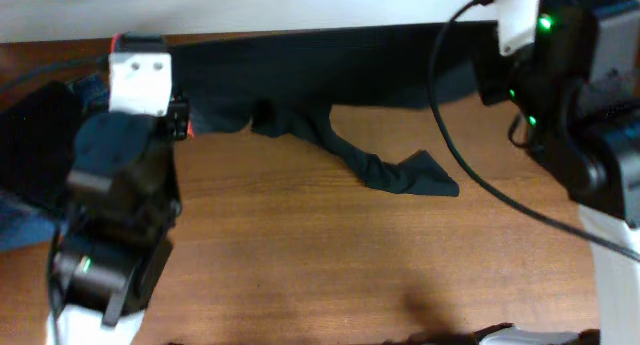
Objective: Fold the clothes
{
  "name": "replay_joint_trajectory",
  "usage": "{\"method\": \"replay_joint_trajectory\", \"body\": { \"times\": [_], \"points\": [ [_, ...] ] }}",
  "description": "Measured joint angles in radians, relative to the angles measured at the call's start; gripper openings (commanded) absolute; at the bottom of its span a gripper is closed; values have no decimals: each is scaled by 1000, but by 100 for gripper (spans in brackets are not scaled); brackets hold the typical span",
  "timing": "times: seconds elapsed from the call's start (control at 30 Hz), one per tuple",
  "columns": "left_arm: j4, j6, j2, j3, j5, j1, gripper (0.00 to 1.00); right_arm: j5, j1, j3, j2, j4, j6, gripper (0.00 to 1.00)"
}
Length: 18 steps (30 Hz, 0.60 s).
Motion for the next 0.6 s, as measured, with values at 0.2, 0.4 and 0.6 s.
{"method": "replay_joint_trajectory", "body": {
  "times": [0.2,0.4,0.6],
  "points": [
    [-2,0,-126,13,0,-88,1,0,0,0,-58,-75,0,4],
    [-24,0,-211,13,-3,-118,1,-1,0,0,-134,-108,0,4],
    [-31,0,-264,13,-12,-120,1,-5,0,0,-201,-112,0,4]
  ]
}}
